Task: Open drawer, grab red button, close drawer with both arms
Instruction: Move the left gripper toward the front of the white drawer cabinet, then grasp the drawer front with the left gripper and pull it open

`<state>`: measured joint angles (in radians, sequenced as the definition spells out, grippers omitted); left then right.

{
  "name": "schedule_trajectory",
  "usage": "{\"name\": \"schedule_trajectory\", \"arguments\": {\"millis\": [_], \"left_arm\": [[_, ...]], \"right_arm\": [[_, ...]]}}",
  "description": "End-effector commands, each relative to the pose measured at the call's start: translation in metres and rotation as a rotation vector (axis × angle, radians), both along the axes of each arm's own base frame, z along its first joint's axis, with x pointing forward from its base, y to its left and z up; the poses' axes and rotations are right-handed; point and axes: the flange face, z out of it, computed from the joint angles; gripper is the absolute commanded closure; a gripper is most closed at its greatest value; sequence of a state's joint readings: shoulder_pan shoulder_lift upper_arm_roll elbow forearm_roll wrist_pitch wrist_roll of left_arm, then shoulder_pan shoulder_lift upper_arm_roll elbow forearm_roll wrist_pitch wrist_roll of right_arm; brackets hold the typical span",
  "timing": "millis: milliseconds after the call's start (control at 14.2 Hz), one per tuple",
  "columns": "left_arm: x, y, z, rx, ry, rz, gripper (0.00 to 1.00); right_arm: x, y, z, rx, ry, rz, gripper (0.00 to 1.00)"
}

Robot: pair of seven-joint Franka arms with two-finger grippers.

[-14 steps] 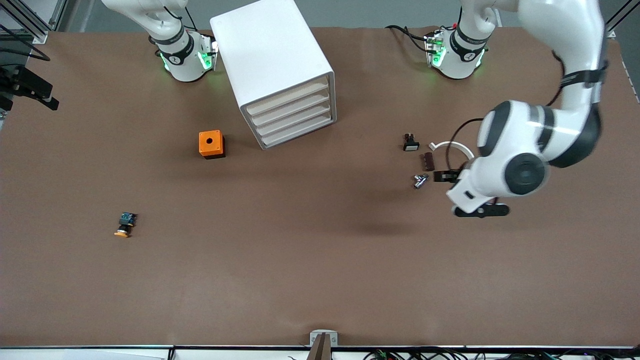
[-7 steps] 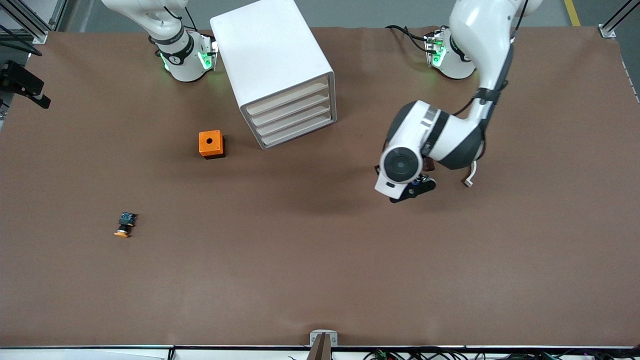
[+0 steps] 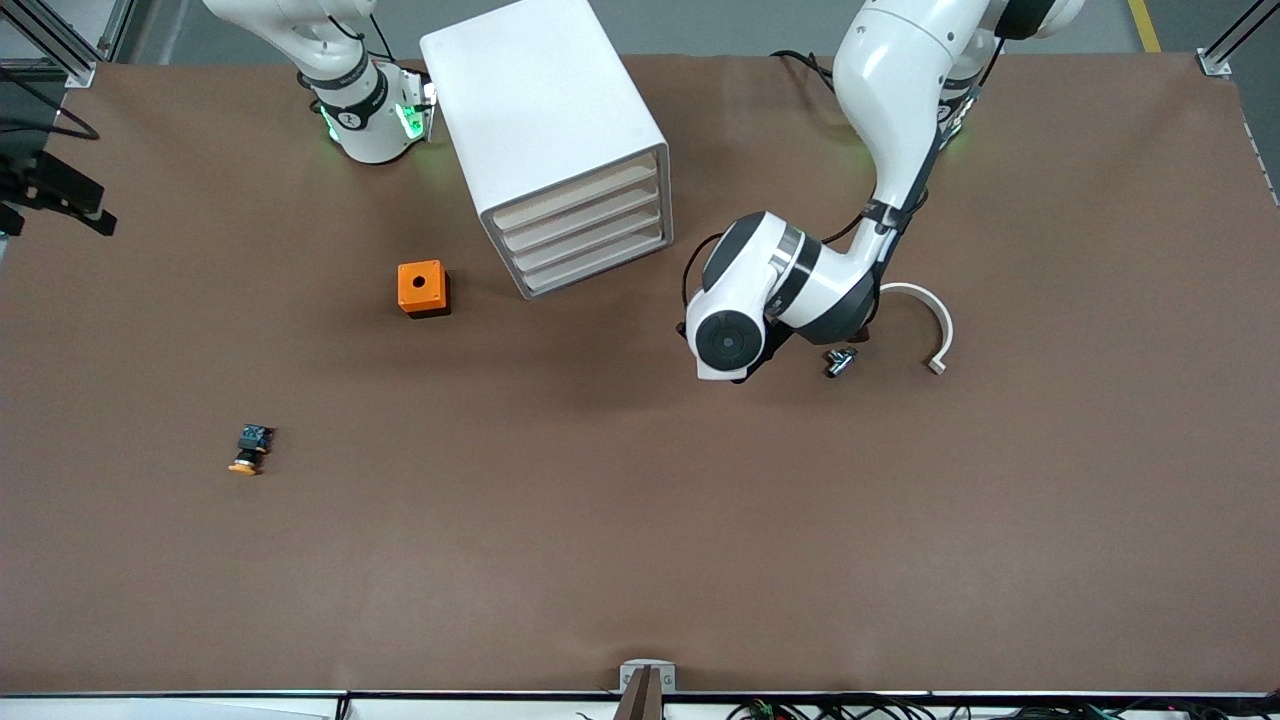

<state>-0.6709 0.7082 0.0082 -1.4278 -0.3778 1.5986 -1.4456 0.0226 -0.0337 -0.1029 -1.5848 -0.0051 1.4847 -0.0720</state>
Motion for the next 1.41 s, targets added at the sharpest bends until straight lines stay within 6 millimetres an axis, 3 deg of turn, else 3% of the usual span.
{"name": "schedule_trajectory", "arguments": {"millis": [0,282,494,565,918,1129,1271,1341], "left_arm": [[-0.01,-0.015,-0.008,0.065,0.098,0.142,0.0],[-0.028,-0.03,-0.028,0.136,0.34,0.377,0.0],[-0.032,-0.044,-0.023,0.132,0.465,0.466,0.0],[-0.034,-0.046,-0.024,0.129,0.51,0.486,0.0],[-0.036,-0.042,-0.037,0.205,0.7,0.598,0.0],[-0.048,-0.044,-0.055,0.305,0.839,0.636,0.0],[-0.051,-0.044,-0.056,0.342,0.86,0.643,0.01],[-0.054,-0.047,-0.055,0.345,0.861,0.639,0.06]], "right_arm": [[0.036,-0.005,-0.048,-0.021,0.066,0.006,0.0],[0.048,-0.005,-0.064,-0.046,0.067,0.034,0.0],[0.045,0.008,-0.068,-0.047,0.089,-0.099,0.0],[0.043,0.022,-0.069,-0.048,0.105,-0.17,0.0],[0.036,0.131,-0.067,-0.076,0.096,-0.41,0.0],[0.029,0.176,-0.07,-0.089,0.078,-0.494,0.0],[0.025,0.207,-0.071,-0.093,0.05,-0.594,0.0],[0.023,0.219,-0.071,-0.085,0.045,-0.636,0.0]]}}
